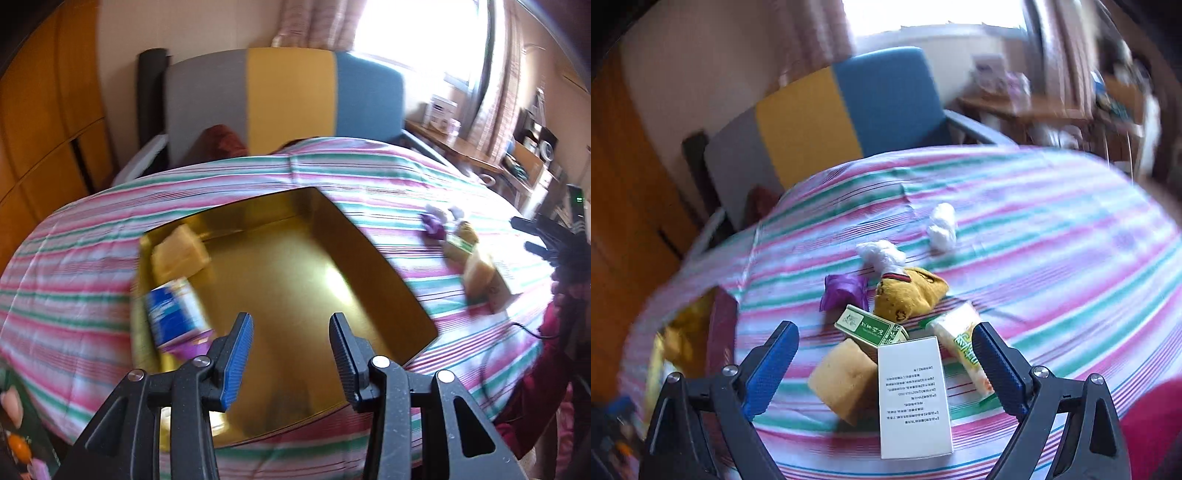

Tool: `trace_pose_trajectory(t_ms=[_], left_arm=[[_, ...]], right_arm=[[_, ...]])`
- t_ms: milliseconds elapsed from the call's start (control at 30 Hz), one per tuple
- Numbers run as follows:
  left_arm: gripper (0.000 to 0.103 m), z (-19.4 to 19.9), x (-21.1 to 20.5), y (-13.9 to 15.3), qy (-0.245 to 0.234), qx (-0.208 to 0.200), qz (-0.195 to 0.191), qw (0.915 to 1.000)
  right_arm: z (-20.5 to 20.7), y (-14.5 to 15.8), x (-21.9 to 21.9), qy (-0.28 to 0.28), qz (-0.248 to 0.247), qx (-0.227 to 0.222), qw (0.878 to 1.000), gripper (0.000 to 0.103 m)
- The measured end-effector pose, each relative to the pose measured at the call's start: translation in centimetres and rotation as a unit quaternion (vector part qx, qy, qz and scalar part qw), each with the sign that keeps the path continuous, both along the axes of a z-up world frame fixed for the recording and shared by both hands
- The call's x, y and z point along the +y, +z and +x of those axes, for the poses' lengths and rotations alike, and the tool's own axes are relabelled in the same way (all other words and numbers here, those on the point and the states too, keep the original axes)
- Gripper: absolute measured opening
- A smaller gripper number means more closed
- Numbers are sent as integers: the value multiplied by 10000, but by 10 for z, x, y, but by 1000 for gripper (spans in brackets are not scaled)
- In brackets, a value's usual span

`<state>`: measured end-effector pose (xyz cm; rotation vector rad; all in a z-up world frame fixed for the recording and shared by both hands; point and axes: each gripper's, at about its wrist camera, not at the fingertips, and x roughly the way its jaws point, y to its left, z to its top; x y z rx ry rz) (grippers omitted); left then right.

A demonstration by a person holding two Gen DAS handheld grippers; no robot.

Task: Organize objects
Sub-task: 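Move the left tool to the large yellow sponge and grasp it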

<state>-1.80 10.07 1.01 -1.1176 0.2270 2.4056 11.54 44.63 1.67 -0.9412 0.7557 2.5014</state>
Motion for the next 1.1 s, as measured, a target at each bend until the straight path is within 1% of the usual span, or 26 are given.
trace_pose_trajectory(t_ms=[33,100,333,467,600,767,967,1100], left_arm=[[43,0,12,1,-130,-2,-5,9999],[43,2,28,2,-309,-3,-6,9995],[43,11,94,3,-1013,-22,30,9948],[43,14,128,1,-1453,-128,92,9893],[43,12,162,-12,-1790,-430,129,9828],[43,16,208,-30,-2193,-728,68,9729],[43,19,257,-47,-2569,-849,-72,9627],[43,16,279,-59,-2664,-943,-185,9591]], right_arm=[[2,1,5,-129,-43,69,9999,95],[12,4,11,-263,-175,363,9988,95],[20,4,19,-484,-474,618,9958,96],[20,1,21,-492,-576,644,9950,96],[18,-1,20,-465,-599,603,9953,96],[16,-2,20,-398,-655,585,9953,96],[15,-3,21,-340,-736,596,9949,96],[15,-3,23,-321,-824,641,9940,96]])
